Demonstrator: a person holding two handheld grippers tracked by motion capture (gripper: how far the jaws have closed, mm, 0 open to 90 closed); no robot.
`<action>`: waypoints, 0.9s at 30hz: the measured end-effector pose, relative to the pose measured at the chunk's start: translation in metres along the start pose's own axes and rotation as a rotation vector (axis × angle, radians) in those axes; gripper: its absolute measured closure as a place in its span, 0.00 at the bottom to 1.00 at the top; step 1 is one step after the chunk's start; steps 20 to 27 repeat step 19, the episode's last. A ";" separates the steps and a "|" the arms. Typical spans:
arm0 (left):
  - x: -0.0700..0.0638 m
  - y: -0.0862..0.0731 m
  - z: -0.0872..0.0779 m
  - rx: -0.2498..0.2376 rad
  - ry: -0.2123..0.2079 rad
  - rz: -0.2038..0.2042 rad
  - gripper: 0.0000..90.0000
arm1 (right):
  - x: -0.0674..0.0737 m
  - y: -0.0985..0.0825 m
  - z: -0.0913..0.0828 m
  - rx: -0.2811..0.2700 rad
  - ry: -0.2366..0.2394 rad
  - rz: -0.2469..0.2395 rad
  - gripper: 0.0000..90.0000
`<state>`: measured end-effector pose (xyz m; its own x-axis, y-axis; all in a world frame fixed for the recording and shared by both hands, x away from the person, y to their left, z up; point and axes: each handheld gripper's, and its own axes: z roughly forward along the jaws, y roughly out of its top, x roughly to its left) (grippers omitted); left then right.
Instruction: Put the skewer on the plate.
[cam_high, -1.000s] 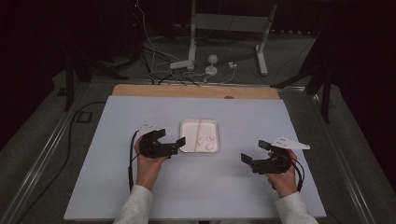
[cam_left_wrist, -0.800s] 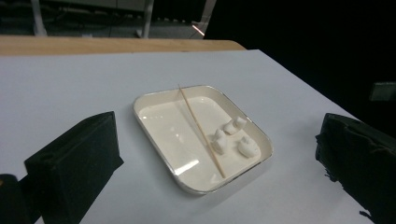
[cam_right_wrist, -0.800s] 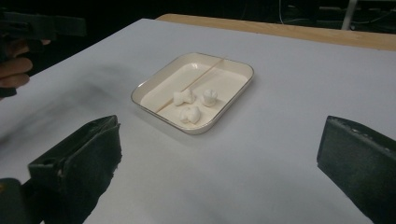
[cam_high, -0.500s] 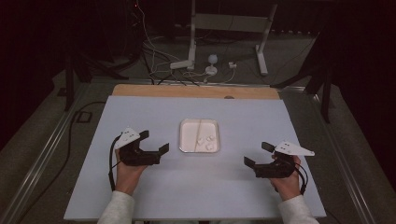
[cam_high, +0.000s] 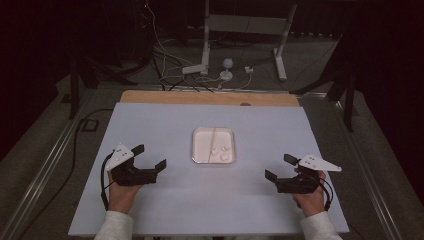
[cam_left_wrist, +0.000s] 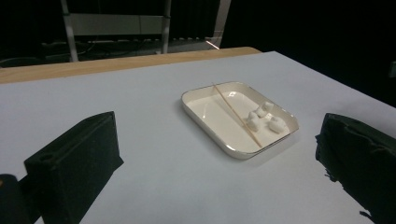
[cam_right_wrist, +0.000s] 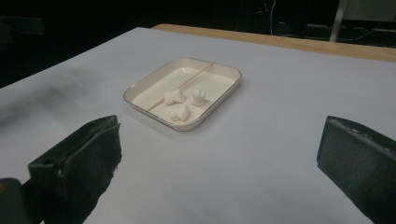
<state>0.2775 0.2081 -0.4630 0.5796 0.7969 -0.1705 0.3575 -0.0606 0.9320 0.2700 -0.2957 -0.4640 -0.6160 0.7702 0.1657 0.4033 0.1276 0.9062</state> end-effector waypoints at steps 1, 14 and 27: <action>0.001 -0.001 -0.001 -0.003 0.003 -0.005 0.01 | 0.000 0.000 0.000 -0.002 -0.003 -0.003 0.00; 0.004 -0.006 -0.009 -0.013 0.024 -0.011 0.01 | -0.002 -0.002 -0.002 -0.016 -0.010 -0.011 0.00; 0.006 -0.006 -0.010 -0.017 0.029 -0.019 0.01 | -0.002 -0.002 -0.003 -0.018 -0.011 -0.012 0.00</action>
